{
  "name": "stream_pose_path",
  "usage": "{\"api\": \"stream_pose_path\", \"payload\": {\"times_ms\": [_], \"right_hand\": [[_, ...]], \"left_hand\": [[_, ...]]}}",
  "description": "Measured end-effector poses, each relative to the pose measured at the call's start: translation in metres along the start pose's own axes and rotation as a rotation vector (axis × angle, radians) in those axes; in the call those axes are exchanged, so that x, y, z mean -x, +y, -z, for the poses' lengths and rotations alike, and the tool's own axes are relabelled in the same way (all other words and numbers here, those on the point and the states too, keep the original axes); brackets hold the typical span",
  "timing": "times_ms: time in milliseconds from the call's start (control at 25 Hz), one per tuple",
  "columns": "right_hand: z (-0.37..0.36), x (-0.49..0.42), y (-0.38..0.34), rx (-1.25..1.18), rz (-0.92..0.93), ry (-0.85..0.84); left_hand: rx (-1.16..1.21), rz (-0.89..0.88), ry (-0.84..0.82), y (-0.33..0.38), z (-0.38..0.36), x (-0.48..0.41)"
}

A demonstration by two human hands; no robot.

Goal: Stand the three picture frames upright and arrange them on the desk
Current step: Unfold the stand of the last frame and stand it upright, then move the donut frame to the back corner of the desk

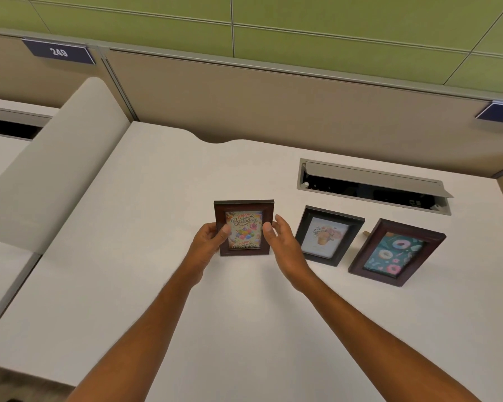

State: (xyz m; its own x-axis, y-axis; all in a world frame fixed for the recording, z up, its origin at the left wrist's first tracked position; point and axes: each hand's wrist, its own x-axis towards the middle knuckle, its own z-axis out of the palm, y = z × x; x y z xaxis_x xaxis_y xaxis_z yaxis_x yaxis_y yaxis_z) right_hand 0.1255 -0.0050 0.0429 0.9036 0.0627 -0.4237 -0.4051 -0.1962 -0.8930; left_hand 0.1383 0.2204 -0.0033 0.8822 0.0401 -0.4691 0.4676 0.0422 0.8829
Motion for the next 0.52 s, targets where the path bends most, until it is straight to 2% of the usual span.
{"api": "stream_pose_path", "payload": {"times_ms": [200, 400, 520], "right_hand": [[0.014, 0.037, 0.022, 0.034, 0.032, -0.022], [0.039, 0.068, 0.045, 0.029, -0.002, 0.01], [0.061, 0.083, 0.061, 0.033, -0.034, 0.067]], "left_hand": [[-0.067, 0.027, 0.169, -0.021, 0.011, 0.031], [-0.055, 0.047, 0.542, -0.041, -0.002, 0.066], [-0.066, 0.016, 0.527, -0.044, -0.02, 0.083]]}}
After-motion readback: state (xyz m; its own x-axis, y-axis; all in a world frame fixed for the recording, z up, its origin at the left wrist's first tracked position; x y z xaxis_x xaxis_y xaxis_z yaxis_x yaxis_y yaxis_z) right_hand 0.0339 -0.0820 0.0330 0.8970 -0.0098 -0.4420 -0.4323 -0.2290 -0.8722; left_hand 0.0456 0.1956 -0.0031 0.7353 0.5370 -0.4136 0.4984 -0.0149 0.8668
